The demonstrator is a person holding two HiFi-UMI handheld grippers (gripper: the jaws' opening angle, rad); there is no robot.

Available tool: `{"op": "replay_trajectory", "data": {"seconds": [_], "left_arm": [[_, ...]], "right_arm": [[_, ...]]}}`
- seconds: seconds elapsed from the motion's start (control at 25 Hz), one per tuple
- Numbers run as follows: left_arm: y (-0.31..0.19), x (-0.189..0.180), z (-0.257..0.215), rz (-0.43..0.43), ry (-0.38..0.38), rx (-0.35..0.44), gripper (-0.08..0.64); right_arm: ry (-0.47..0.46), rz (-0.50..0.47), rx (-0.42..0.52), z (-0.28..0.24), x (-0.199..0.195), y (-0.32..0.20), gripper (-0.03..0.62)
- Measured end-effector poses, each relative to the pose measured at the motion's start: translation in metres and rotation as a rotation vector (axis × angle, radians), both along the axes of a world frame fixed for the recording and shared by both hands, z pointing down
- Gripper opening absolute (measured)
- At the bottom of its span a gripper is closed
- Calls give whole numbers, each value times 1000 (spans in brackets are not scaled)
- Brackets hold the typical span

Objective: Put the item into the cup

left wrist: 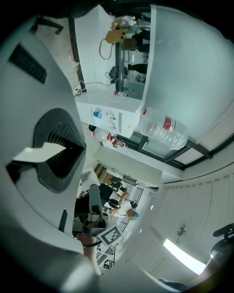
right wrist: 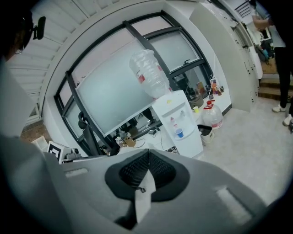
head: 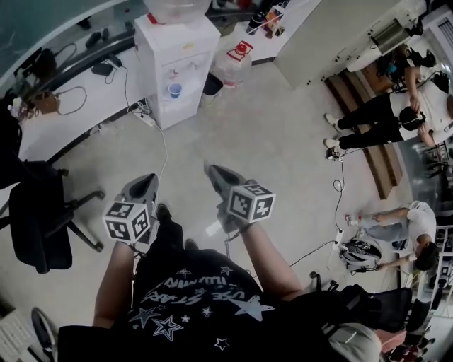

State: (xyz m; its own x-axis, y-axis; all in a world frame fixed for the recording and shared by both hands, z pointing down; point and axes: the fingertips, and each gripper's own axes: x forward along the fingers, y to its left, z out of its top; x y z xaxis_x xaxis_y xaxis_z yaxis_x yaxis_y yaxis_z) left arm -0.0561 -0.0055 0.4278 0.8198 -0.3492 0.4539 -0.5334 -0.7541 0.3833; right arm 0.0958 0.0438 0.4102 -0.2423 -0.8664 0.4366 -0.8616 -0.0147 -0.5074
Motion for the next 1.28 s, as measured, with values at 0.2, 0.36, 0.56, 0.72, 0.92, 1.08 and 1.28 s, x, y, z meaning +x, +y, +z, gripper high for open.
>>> {"op": "replay_trajectory", "data": {"seconds": [0.2,0.36,0.56,0.72,0.92,1.08,1.28], "left_arm": [[-60,2,0,11,-8,8,8],[-90,1,2,14,-2,-7,8],[-126,-3,7,17,14,-40,8],[-144,-1,8,50,22,-43,8],[-154,9,8,82,34,-41,8],[-162,17,12,76,35,-50,8],[-173,32,23,60,10,-52,8]], "right_arm": [[1,13,0,-1,1,-57,2],[5,28,-15,1,2,-87,2],[10,65,-26,2,3,-115,2],[17,101,-36,4,2,-124,2],[32,131,-60,10,9,-123,2],[41,122,-68,12,16,-128,2],[36,96,-84,22,31,-140,2]]}}
